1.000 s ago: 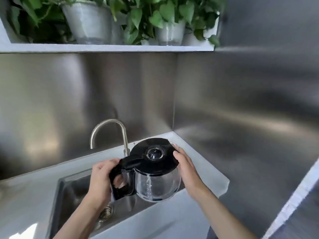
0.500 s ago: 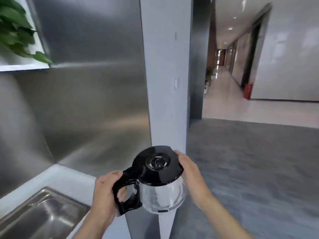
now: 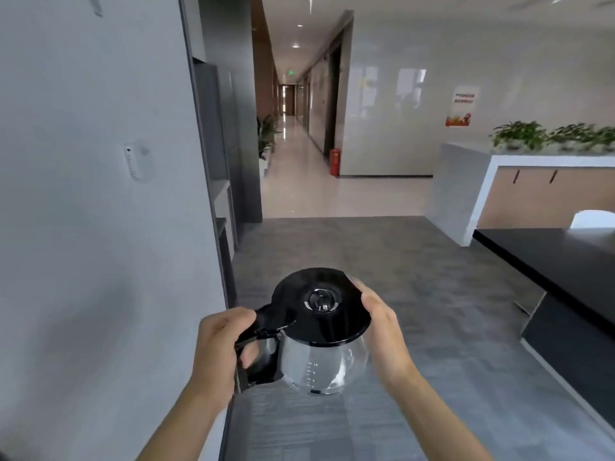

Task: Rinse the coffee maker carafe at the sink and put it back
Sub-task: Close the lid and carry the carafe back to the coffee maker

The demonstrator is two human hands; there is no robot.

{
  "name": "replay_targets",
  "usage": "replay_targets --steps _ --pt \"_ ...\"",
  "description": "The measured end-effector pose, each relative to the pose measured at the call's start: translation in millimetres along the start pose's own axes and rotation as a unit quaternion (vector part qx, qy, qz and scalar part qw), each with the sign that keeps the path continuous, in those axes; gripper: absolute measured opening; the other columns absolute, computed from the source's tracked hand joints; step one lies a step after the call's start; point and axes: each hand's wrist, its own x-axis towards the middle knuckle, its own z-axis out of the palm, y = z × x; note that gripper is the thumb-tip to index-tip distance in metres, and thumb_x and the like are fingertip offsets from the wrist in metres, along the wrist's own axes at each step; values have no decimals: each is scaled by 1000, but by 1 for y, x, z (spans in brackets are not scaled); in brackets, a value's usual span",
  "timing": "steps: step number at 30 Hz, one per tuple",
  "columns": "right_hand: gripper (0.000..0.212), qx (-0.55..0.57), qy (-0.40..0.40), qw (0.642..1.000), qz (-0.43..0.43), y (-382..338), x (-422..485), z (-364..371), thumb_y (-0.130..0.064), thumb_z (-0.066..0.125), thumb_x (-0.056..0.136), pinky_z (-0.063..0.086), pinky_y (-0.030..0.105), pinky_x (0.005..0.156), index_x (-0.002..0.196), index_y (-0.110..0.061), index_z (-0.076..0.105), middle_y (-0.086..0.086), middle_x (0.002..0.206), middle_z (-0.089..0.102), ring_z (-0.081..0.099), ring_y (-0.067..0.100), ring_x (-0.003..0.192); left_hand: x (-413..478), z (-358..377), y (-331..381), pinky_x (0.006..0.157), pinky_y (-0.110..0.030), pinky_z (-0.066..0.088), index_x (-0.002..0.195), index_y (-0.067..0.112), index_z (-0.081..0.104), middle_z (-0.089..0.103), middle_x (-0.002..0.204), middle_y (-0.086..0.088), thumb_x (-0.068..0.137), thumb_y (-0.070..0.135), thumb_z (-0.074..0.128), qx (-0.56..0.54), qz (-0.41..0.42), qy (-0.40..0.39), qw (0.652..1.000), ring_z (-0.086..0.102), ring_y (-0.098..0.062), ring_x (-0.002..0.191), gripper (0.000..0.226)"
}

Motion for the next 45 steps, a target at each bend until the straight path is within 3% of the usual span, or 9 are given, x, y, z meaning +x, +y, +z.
replay_targets --steps 5,10,14,19,24,29,34,39,45 --pt "43 -6 34 999 -10 1 78 -38 -22 34 107 43 37 116 133 -26 68 -10 133 72 62 6 129 89 42 -28 42 -25 26 40 13 40 33 36 -6 81 16 54 3 -10 -47 999 29 -17 38 43" --pt "42 6 57 998 10 16 165 -65 -22 36 106 43 44 116 132 -26 69 -7 132 73 63 12 129 175 75 -60 42 -25 26 41 12 42 33 36 -5 80 17 55 0 -29 -59 998 28 -17 37 42" --pt "43 20 60 998 7 33 242 -83 -21 34 107 43 42 116 130 -26 70 -7 129 74 64 12 127 248 98 -89 43 -26 25 43 10 43 32 37 -5 87 11 56 8 -26 -56 998 28 -18 38 46" --pt "40 29 32 999 -2 48 359 -105 -26 38 107 46 35 112 130 -28 70 -11 126 75 66 4 122 344 128 -119 42 -25 29 42 12 53 35 38 -6 90 7 55 24 -3 -28 999 30 -18 37 49" --pt "47 47 -5 999 1 49 477 -122 -40 44 93 41 46 118 131 -28 70 -7 132 73 62 14 131 439 157 -128 42 -25 27 44 8 52 34 36 -6 80 16 57 11 9 -2 1000 29 -18 36 38" --pt "43 42 -31 999 -9 43 580 -121 -32 42 97 43 41 116 129 -25 70 -8 126 76 65 10 126 527 172 -137 43 -24 23 39 17 54 34 35 -5 91 3 52 -6 10 26 1000 29 -16 35 54" --pt "40 46 -53 998 5 62 683 -111 -19 36 108 45 39 115 133 -22 68 -5 127 75 66 11 125 619 169 -161 42 -26 23 40 12 48 36 36 -5 81 13 56 -5 21 42 999 29 -17 35 42" --pt "42 40 -57 997 12 94 794 -91 -20 35 107 46 36 113 134 -21 67 -3 129 75 65 14 127 725 157 -201 40 -21 24 37 18 50 36 33 -2 92 0 50 -9 26 57 998 30 -15 31 58" --pt "52 33 -80 996 34 131 944 -59 -44 48 88 39 51 119 133 -27 68 0 134 72 62 21 132 858 130 -243 41 -21 29 41 11 46 37 35 -6 89 5 55 -7 36 73 997 32 -16 32 49"
